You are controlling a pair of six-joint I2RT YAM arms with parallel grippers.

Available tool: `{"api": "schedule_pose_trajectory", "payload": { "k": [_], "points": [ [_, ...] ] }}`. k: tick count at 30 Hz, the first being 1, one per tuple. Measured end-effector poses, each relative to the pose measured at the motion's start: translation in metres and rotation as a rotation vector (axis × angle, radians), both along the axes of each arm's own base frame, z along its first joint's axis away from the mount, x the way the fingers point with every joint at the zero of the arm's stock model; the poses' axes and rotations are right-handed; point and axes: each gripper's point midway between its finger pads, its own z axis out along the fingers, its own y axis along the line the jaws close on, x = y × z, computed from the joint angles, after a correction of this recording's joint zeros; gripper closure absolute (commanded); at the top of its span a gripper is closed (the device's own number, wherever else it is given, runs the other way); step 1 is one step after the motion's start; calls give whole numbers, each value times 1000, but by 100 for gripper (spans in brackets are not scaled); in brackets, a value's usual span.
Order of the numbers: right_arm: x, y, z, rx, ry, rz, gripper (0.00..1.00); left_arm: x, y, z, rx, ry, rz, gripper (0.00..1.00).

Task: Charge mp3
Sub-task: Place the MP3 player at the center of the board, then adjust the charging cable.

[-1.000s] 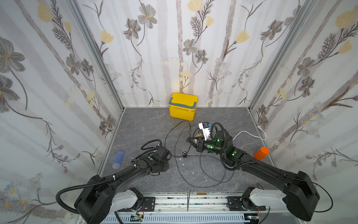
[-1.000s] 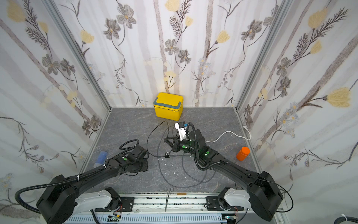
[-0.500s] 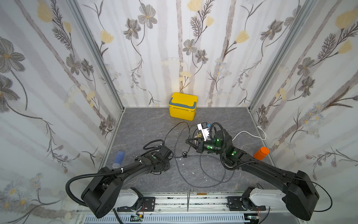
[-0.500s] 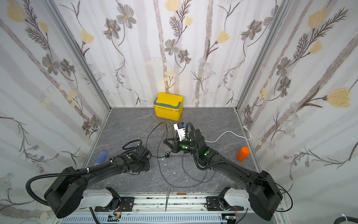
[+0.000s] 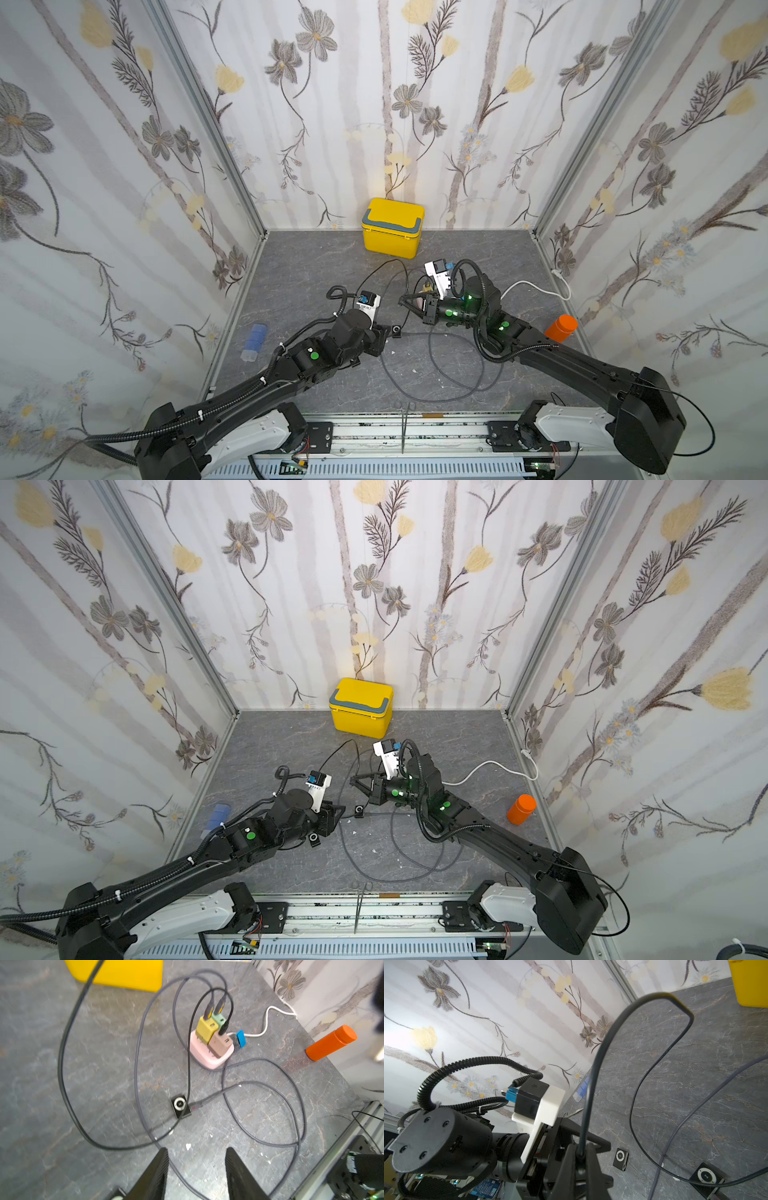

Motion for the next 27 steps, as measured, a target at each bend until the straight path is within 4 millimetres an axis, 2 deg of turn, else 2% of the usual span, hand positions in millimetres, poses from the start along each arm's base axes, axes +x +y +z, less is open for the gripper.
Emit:
{"api": "schedule_pose_trajectory", "payload": {
  "k": [8, 16, 23, 27],
  "points": [
    [-8, -4, 3, -14, 9, 21, 100, 6, -20, 48, -18, -264, -123, 49],
    [-5, -2, -4, -36, 36, 22, 100, -9, -45, 67, -17, -352, -248, 49],
    [-6, 1, -9, -39, 57, 44, 100, -8, -39, 82, -5, -424, -230, 64],
    [-9, 3, -9, -32, 71, 64, 100, -7, -38, 79, 30, -441, -240, 64]
  ]
}}
